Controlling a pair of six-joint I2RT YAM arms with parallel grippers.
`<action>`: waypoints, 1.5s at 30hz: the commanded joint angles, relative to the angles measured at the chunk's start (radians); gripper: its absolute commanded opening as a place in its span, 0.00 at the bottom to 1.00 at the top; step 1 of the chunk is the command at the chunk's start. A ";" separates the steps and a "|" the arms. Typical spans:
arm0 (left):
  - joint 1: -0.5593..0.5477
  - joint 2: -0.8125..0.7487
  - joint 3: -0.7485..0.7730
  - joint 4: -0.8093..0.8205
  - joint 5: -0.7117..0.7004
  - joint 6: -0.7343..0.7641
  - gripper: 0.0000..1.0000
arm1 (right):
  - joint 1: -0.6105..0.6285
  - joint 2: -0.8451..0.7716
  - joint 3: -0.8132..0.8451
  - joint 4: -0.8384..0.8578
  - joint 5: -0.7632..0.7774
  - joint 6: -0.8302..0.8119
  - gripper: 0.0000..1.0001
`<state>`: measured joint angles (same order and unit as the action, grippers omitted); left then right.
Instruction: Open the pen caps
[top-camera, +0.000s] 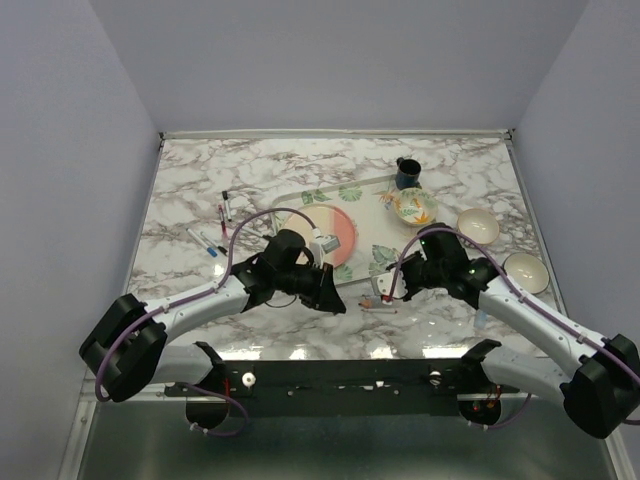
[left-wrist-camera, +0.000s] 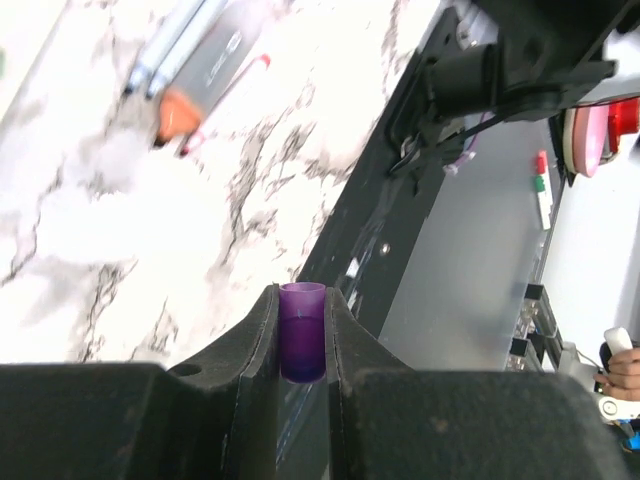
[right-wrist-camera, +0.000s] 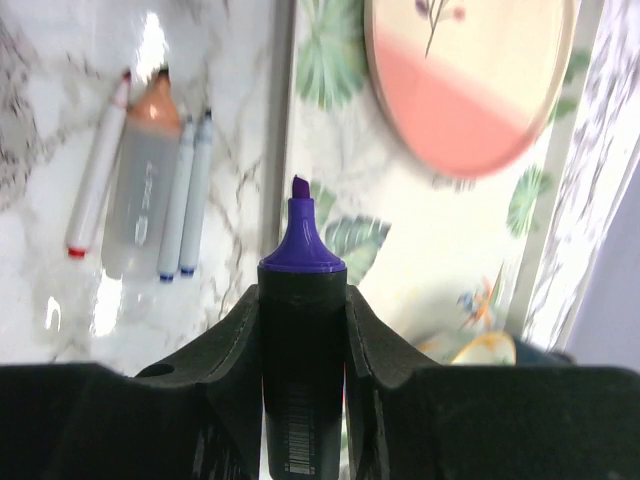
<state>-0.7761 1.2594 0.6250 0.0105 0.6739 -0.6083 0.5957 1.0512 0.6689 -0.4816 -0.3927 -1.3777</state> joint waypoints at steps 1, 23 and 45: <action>0.003 -0.005 -0.004 -0.087 0.038 0.028 0.00 | -0.057 -0.060 -0.020 -0.084 0.063 0.012 0.01; 0.015 -0.560 -0.234 -0.310 -1.029 -0.255 0.00 | -0.074 0.096 0.097 -0.222 -0.204 0.226 0.01; 0.221 -0.350 -0.248 -0.334 -1.320 -0.446 0.05 | -0.076 0.207 0.141 -0.250 -0.186 0.298 0.04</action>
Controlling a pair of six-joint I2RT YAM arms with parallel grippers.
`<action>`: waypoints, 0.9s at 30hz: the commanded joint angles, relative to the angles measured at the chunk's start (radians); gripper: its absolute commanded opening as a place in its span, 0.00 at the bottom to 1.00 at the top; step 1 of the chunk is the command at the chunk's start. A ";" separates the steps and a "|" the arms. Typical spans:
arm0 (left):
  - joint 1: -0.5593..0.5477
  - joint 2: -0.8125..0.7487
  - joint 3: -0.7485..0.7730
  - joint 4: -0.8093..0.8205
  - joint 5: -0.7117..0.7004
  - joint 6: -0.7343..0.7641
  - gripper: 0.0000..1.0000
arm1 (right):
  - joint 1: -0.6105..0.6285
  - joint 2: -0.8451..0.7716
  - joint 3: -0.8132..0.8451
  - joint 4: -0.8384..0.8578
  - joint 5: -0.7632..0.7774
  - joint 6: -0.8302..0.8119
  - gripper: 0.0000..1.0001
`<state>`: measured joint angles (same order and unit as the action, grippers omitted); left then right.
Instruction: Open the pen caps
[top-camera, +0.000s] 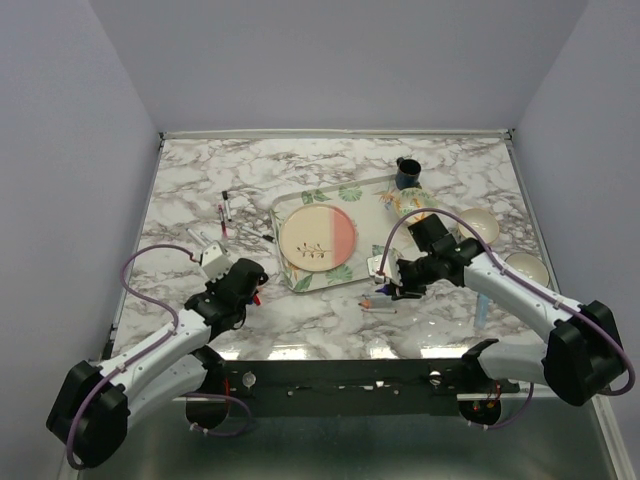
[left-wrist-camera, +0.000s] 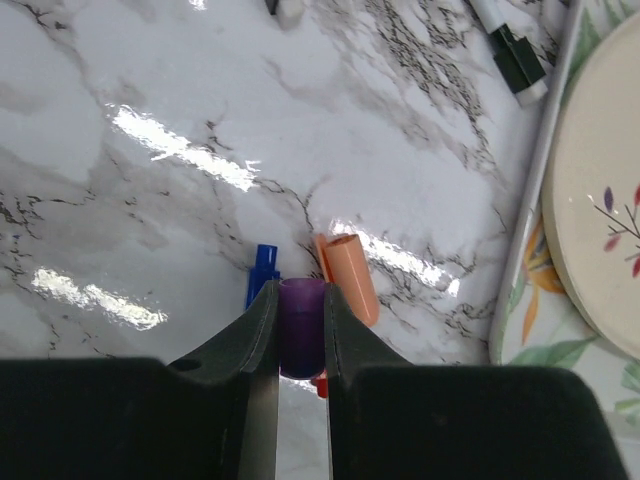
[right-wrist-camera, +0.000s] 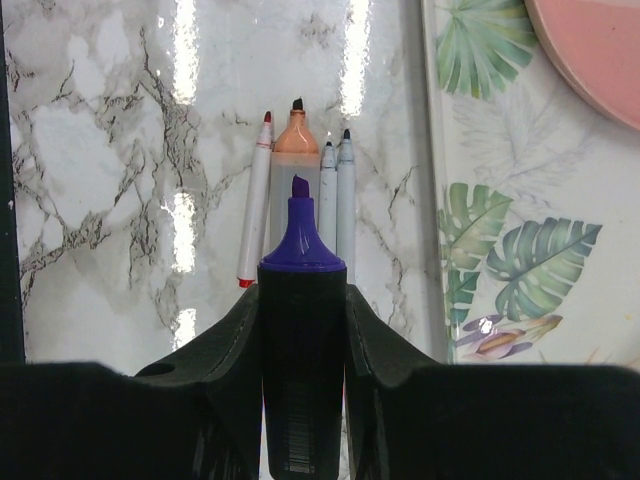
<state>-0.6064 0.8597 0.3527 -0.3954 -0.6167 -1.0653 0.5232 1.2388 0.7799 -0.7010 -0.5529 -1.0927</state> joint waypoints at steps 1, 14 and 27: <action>0.059 0.061 0.028 0.088 -0.026 0.019 0.07 | -0.003 0.022 0.028 -0.031 -0.027 0.013 0.04; 0.103 0.111 0.042 0.127 0.011 0.053 0.32 | -0.002 0.163 0.041 0.006 0.041 0.086 0.14; 0.122 0.068 0.034 0.119 0.029 0.064 0.49 | 0.006 0.235 0.082 0.052 0.068 0.185 0.26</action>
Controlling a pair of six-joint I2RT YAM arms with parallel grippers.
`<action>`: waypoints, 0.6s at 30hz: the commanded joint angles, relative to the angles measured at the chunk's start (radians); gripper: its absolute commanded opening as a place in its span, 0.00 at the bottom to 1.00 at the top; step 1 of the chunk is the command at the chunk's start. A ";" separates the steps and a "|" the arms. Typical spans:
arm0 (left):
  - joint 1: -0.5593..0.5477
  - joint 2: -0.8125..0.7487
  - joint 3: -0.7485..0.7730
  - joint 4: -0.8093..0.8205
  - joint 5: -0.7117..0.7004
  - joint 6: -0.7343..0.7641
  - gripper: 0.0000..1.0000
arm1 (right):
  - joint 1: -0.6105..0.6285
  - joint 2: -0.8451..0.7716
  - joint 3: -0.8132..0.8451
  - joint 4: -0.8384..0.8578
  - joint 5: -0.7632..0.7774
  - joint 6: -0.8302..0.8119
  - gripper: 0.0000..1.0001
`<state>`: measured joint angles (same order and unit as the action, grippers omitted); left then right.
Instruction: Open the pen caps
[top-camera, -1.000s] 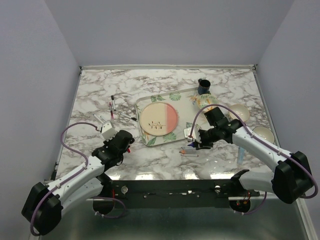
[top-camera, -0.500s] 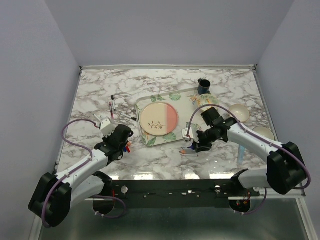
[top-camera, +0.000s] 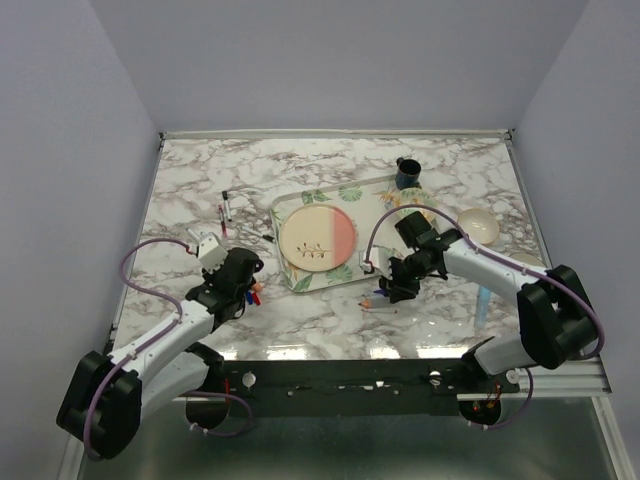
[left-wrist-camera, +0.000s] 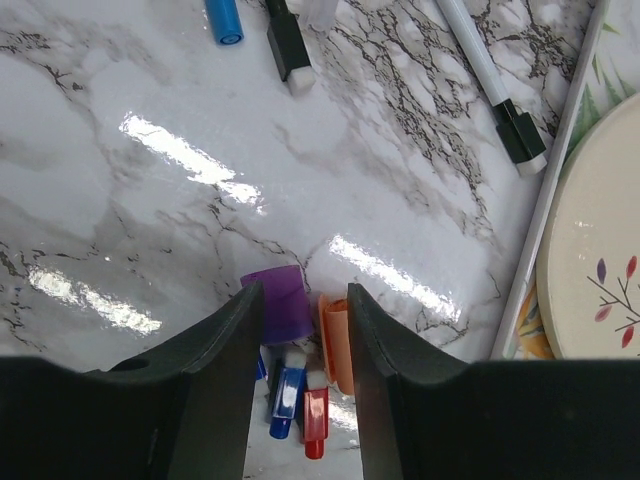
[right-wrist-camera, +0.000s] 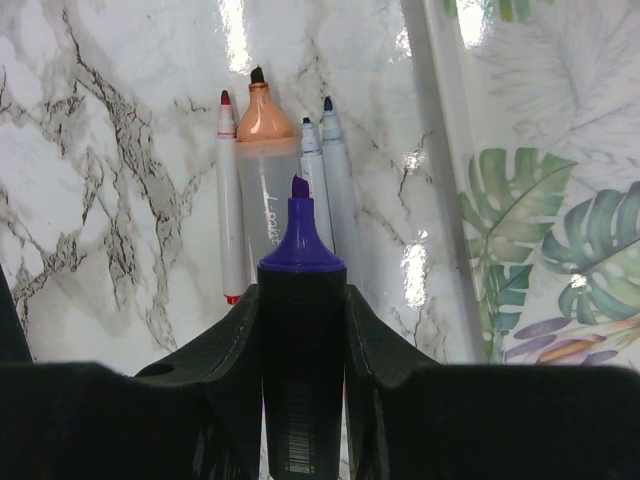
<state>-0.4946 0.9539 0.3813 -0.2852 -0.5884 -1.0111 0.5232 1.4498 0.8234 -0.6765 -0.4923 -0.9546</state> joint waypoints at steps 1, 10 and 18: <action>0.011 -0.027 0.007 0.004 0.007 0.009 0.49 | 0.008 0.027 0.042 0.032 0.009 0.059 0.28; 0.014 -0.119 0.028 -0.048 0.035 0.023 0.56 | 0.038 0.070 0.068 0.054 0.061 0.108 0.36; 0.014 -0.273 0.068 -0.081 0.136 0.052 0.65 | 0.038 0.064 0.075 0.048 0.066 0.117 0.47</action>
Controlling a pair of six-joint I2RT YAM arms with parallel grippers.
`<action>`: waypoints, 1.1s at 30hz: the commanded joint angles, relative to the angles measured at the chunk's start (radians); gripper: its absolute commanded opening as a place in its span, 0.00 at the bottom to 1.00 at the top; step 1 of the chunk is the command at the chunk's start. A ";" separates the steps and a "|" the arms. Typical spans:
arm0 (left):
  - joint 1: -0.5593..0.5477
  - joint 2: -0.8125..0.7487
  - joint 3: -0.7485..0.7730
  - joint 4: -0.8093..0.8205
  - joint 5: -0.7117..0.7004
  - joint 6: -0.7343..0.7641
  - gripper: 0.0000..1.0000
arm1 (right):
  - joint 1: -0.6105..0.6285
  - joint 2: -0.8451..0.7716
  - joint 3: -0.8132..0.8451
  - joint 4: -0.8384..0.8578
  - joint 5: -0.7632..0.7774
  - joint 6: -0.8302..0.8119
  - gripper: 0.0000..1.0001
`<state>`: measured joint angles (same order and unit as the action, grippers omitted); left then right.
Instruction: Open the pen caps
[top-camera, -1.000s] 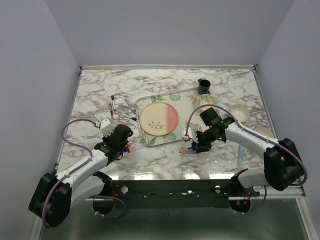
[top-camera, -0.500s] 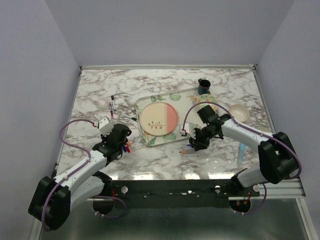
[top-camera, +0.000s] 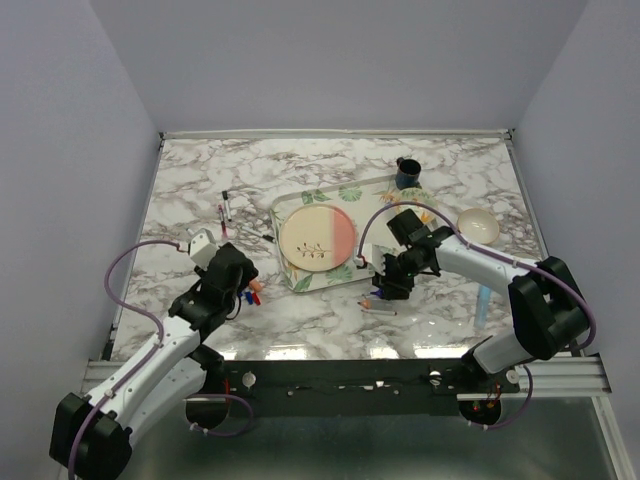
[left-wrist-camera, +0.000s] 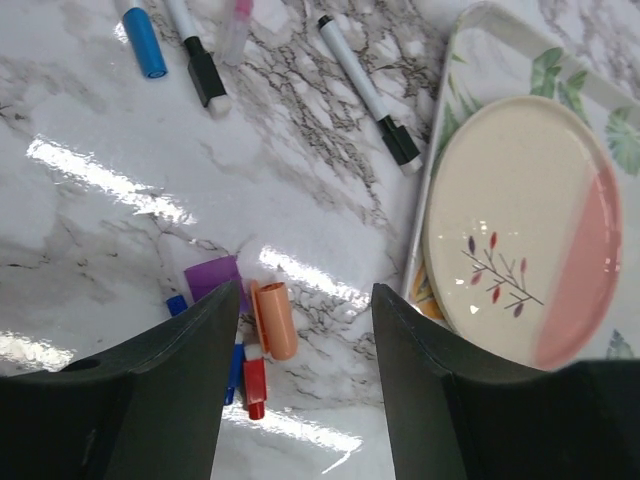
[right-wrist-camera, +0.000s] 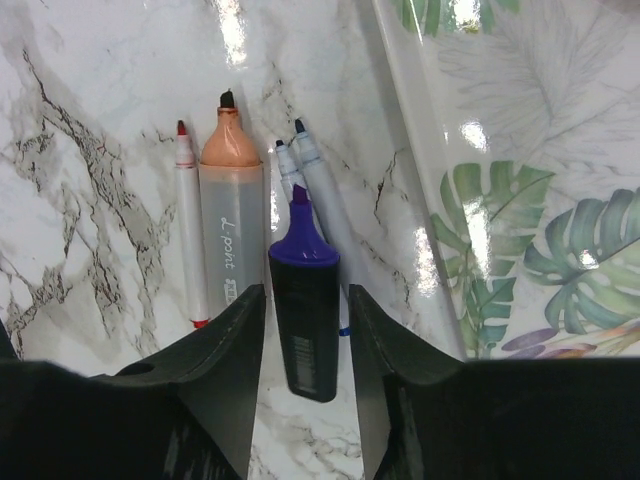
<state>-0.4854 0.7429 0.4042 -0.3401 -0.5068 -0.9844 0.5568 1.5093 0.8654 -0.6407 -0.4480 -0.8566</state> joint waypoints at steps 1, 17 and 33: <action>0.005 -0.072 0.048 -0.036 0.065 0.027 0.66 | 0.005 0.008 0.035 0.010 0.019 0.019 0.48; 0.005 -0.192 0.051 0.035 0.229 0.162 0.82 | -0.012 -0.164 0.020 -0.059 -0.070 -0.056 0.48; 0.005 -0.227 0.025 0.079 0.318 0.196 0.55 | 0.452 -0.081 -0.081 -0.143 -0.189 -0.268 0.13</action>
<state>-0.4854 0.5297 0.4408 -0.2760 -0.2214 -0.8066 0.9047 1.3788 0.8040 -0.7845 -0.6842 -1.1122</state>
